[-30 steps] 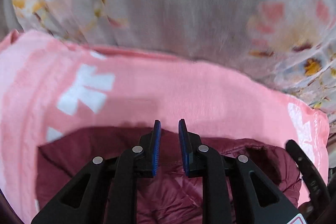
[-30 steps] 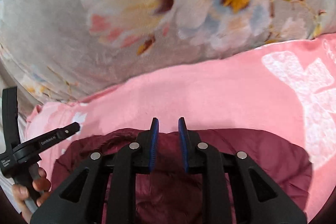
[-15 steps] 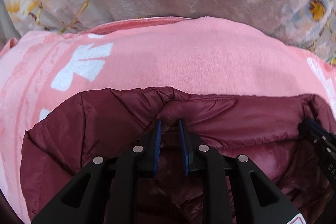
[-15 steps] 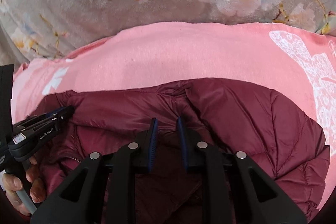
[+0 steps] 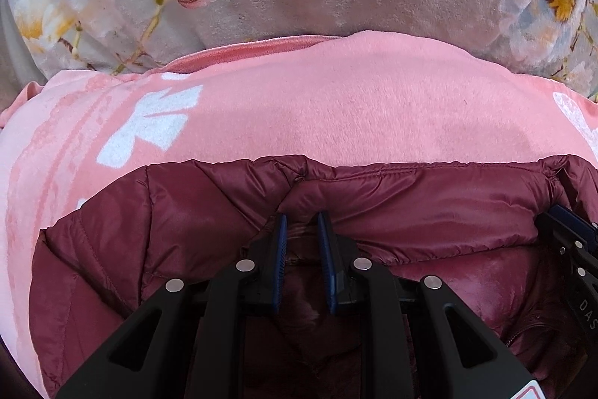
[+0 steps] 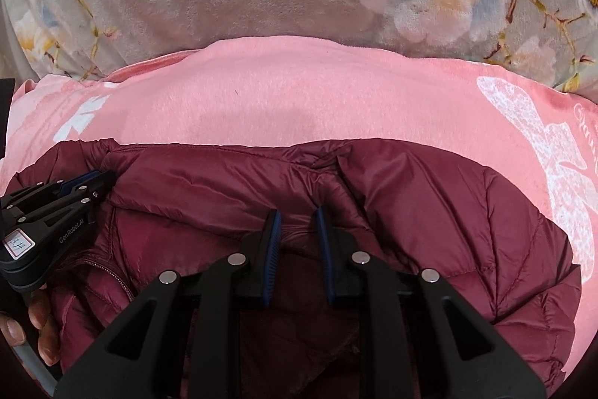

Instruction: Fold large clothes

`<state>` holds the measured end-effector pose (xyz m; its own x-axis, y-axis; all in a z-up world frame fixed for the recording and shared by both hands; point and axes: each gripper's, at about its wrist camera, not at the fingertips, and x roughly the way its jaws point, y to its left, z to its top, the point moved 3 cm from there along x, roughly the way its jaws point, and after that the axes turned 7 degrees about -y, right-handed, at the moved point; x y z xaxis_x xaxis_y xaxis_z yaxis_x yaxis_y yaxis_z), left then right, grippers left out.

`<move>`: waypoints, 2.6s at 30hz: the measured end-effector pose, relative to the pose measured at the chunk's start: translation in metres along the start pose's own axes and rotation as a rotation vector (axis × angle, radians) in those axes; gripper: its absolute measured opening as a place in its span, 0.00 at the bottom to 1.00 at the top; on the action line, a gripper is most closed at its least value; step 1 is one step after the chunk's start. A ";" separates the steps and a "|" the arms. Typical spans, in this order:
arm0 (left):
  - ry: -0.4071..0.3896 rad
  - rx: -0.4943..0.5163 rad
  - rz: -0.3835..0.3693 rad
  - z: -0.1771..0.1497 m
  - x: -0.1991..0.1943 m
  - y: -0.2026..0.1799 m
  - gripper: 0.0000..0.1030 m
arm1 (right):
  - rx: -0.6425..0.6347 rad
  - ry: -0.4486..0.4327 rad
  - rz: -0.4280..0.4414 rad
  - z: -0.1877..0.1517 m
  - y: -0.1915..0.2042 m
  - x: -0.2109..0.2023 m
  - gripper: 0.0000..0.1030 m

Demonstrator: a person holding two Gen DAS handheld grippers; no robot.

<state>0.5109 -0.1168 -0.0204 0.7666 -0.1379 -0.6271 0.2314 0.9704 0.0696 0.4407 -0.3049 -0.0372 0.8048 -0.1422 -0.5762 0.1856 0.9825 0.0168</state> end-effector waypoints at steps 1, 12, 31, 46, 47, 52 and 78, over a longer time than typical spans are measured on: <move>-0.001 0.003 0.002 0.000 0.000 0.000 0.18 | 0.000 0.000 0.000 0.000 0.000 0.000 0.18; -0.003 0.021 0.018 0.002 0.001 -0.003 0.18 | 0.009 0.006 0.007 0.000 -0.001 0.001 0.18; -0.025 -0.049 0.003 0.003 -0.022 0.015 0.22 | 0.143 -0.011 0.046 -0.001 -0.023 -0.036 0.22; 0.089 -0.185 -0.099 -0.165 -0.222 0.181 0.57 | 0.285 -0.002 -0.040 -0.182 -0.138 -0.332 0.65; 0.116 -0.212 -0.112 -0.183 -0.233 0.192 0.57 | 0.300 0.026 -0.035 -0.201 -0.139 -0.345 0.65; 0.222 -0.340 -0.162 -0.254 -0.265 0.222 0.57 | 0.378 0.073 0.024 -0.266 -0.133 -0.383 0.66; -0.015 -0.398 -0.435 -0.290 -0.495 0.227 0.02 | 0.430 -0.359 0.268 -0.261 -0.087 -0.580 0.04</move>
<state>0.0103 0.2288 0.0802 0.6606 -0.5399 -0.5217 0.2861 0.8235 -0.4899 -0.1896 -0.2765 0.0822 0.9805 -0.0027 -0.1966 0.1013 0.8638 0.4936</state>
